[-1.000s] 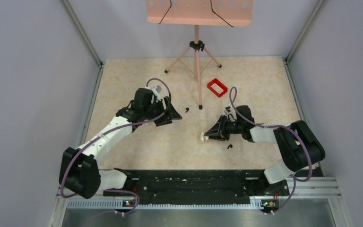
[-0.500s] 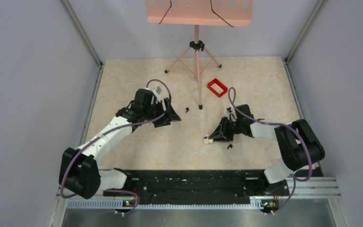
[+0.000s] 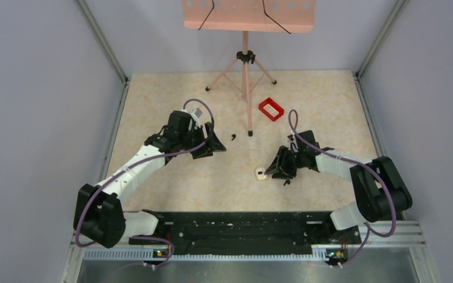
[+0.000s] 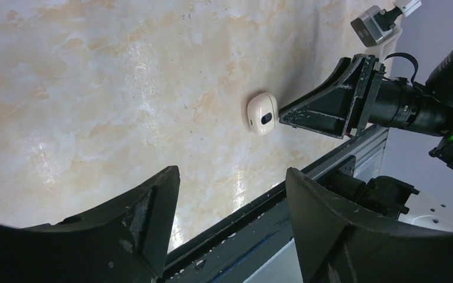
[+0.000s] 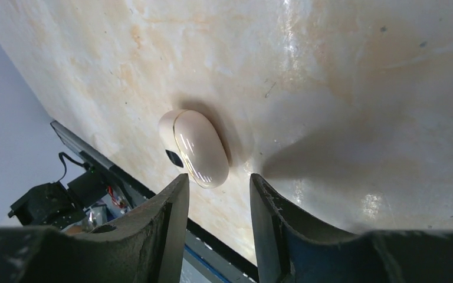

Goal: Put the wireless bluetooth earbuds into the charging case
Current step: Place the charging case with the earbuds at the corner of the board.

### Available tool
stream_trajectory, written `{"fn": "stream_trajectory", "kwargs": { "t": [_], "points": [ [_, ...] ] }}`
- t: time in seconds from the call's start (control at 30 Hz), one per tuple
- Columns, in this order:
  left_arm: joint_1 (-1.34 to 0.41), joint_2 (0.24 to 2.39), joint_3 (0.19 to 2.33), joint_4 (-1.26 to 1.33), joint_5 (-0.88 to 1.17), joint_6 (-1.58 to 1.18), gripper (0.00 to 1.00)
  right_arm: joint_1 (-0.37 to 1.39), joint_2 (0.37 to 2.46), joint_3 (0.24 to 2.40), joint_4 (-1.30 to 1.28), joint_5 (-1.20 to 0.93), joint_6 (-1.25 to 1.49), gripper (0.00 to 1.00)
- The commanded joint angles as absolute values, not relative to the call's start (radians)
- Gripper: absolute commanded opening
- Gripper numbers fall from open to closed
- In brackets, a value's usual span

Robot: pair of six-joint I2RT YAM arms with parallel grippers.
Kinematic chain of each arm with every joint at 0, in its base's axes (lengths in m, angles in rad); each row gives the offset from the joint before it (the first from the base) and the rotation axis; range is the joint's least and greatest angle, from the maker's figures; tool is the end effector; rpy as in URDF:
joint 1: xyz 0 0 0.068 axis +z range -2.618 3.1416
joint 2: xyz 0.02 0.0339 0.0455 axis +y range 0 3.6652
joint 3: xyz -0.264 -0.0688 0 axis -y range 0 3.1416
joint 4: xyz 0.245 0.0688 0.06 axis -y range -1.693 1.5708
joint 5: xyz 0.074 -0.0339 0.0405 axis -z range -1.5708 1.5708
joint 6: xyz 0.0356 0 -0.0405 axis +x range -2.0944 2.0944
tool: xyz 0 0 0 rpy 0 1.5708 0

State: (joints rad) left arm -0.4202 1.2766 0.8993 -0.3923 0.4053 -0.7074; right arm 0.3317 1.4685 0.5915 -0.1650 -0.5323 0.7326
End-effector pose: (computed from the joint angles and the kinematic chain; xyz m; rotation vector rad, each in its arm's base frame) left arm 0.2408 -0.1229 0.2574 -0.1419 2.4950 -0.9958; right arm 0.2292 0.0981 0.1357 0.3514 2.7568 1.0318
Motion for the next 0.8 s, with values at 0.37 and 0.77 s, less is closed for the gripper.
{"fn": "stream_trajectory", "kwargs": {
  "t": [0.37, 0.77],
  "points": [
    [-0.416, 1.253, 0.899, -0.387, 0.385, -0.693, 0.71, 0.554, 1.457, 0.823, -0.370, -0.178, 0.628, 0.83],
    [-0.416, 1.234, 0.889, -0.402, 0.346, -0.687, 0.72, 0.732, 1.625, 0.989, -0.558, 0.089, 0.546, 0.76]
  ]
}}
